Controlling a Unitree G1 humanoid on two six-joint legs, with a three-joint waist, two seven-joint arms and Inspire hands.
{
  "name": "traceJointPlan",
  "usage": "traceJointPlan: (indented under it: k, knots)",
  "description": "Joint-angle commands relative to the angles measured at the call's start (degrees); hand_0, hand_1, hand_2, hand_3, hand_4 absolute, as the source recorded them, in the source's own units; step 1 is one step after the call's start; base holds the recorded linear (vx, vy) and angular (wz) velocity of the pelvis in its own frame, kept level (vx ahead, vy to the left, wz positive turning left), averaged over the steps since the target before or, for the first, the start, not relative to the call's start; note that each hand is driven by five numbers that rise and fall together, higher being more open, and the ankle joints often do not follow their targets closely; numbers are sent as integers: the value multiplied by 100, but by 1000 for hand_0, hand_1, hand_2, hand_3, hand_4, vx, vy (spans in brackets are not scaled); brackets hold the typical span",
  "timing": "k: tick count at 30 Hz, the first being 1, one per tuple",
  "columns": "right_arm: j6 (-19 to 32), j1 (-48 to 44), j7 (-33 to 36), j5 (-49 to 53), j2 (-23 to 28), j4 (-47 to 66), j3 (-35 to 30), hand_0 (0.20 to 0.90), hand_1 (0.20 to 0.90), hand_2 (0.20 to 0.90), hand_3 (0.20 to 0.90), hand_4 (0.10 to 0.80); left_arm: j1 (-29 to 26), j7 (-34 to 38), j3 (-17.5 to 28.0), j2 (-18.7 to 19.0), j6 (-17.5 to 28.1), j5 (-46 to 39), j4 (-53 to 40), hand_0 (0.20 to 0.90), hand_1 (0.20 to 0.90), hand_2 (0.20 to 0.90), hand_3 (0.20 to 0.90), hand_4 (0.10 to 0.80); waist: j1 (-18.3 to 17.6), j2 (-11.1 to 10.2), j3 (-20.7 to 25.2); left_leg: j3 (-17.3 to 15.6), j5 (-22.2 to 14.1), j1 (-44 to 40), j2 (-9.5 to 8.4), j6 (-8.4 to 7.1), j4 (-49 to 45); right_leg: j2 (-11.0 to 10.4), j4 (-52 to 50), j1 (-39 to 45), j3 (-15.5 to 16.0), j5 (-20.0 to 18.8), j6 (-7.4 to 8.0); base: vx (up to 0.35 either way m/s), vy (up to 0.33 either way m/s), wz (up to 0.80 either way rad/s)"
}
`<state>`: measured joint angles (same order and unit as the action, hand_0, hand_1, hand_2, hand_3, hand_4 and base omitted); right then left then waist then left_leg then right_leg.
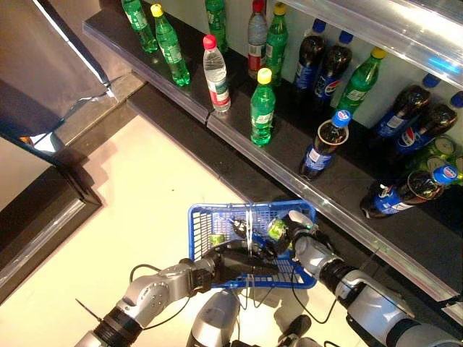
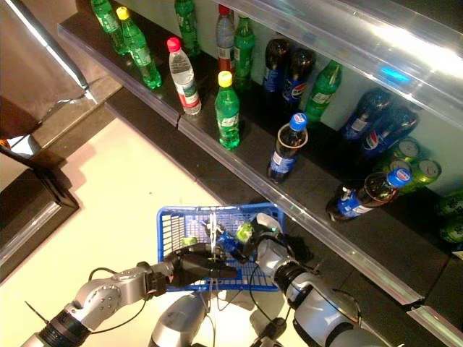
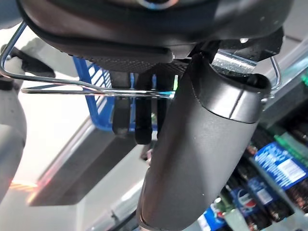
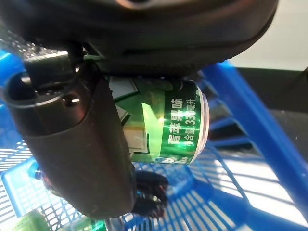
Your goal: Pick up the drink and place into the basket.
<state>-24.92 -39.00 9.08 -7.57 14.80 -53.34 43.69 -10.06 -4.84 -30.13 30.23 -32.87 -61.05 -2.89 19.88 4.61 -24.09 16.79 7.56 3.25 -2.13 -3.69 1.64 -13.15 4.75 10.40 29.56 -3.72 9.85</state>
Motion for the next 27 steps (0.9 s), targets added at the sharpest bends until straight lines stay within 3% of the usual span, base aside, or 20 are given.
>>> traceJointPlan:
  k: [1,11,19,23,27]
  knots:
    - [-64,-660,90,-360,-223,-453,467,300,300,300,200,100,-86,-1404,-745,-906,297,-1381,-1400,300,300,300,200,100,163,-8,987,-506,-482,148,99,118,-227,-350,-779,-422,-479,191,50,-67,30,1]
    - [-56,-1325,10,39,-266,-984,492,300,300,300,200,100,-934,-1223,-1286,-995,746,-1952,-1363,300,300,300,200,100,128,158,513,-487,-411,504,-39,222,-266,-444,-863,-840,-501,31,-14,-77,26,9]
    - [-130,-1508,-271,-243,-248,-1033,610,300,300,300,200,100,-1396,-1114,-1327,-1008,1081,-2161,-1272,300,300,300,200,100,45,198,311,-545,-362,686,-84,273,-233,-480,-935,-1156,-545,-37,-49,-47,28,1]
    - [41,-1529,-689,-938,-169,-1075,796,300,300,300,200,100,-1502,-1084,-1331,-1003,1148,-2200,-1211,300,300,300,200,100,13,180,261,-581,-345,704,-82,296,-184,-476,-933,-1227,-549,-56,-48,-8,-1,0]
    - [3,-1492,-641,-900,-32,-1093,956,300,300,300,200,100,-1561,-1125,-1350,-933,1251,-2212,-1164,300,300,300,200,100,-18,162,238,-611,-332,707,-67,307,-129,-450,-937,-1300,-557,-61,-53,-27,-6,0]
